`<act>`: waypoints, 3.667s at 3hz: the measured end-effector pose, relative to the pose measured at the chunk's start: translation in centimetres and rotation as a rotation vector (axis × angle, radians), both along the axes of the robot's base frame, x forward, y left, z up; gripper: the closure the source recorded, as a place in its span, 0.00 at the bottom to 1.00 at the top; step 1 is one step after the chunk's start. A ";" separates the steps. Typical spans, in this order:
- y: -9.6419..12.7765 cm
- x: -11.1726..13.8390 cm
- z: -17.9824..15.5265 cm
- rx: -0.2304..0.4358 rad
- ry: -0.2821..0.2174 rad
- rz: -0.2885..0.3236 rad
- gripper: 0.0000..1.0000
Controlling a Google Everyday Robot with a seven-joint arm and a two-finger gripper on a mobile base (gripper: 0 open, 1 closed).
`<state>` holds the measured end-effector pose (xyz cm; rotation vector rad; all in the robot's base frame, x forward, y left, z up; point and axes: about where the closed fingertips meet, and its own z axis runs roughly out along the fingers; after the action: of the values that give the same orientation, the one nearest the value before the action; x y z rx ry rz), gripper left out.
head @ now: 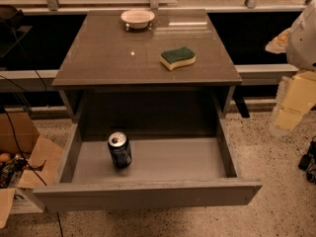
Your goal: Pick pepsi can from top drawer and place on counter
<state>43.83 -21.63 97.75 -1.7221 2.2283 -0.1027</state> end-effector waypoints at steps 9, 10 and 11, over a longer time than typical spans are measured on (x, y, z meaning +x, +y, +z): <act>16.4 5.3 -9.4 0.618 -0.038 0.087 0.00; 18.8 6.7 -12.8 0.645 -0.002 0.117 0.00; 21.4 7.7 -16.4 0.638 0.027 0.142 0.00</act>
Offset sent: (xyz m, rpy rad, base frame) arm 0.0059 0.0284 -0.0073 0.1533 -0.0379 0.0334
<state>51.52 -0.25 81.32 -1.5030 1.8549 0.5993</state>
